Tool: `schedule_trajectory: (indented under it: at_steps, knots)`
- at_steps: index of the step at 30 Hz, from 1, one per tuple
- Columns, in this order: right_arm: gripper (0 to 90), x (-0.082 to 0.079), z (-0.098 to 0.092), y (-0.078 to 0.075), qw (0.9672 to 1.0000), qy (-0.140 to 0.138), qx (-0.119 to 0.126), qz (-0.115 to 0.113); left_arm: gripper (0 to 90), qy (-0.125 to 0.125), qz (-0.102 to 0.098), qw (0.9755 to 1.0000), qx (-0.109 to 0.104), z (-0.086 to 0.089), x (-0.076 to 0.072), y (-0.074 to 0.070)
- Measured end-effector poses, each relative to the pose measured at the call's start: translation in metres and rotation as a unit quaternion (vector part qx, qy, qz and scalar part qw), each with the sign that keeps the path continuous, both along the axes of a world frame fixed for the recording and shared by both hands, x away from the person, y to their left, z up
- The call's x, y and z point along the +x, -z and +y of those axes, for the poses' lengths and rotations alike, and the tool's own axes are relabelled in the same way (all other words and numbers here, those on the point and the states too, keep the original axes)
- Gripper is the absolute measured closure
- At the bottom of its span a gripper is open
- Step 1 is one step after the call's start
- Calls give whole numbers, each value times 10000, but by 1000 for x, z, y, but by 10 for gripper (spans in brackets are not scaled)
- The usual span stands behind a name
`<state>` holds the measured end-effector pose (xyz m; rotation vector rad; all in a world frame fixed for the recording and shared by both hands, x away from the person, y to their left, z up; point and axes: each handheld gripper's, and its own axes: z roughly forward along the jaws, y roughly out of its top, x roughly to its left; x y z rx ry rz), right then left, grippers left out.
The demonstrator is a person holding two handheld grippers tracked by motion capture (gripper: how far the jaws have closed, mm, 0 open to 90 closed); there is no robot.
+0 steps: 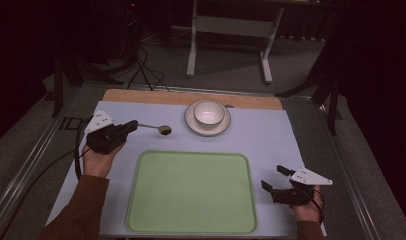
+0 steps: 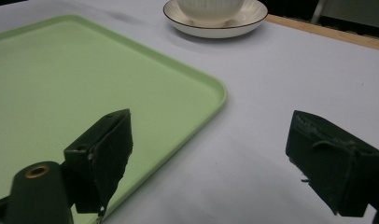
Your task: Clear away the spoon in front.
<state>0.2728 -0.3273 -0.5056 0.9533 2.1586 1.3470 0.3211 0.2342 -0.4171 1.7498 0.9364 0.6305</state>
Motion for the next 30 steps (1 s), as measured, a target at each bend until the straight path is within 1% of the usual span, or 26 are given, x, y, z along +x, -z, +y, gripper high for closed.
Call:
schedule_trajectory:
  at_steps: [11,19,22,25,26,30]
  knots:
    - [144,0,0,0,10000,6,0,1,890,-156,193,9997,36,19,-22,12]
    - [144,0,0,0,10000,5,-16,9,890,-266,448,9986,29,29,-38,24]
    - [144,0,0,0,10000,6,-19,11,889,-299,531,9981,12,32,-42,28]
    - [144,0,0,1,10000,7,-22,16,888,-317,642,9974,40,34,-45,32]
    - [144,0,0,1,10000,7,-23,19,888,-317,671,9972,14,34,-46,33]
    - [144,0,1,1,10000,6,-30,15,887,-345,735,9967,-3,35,-49,35]
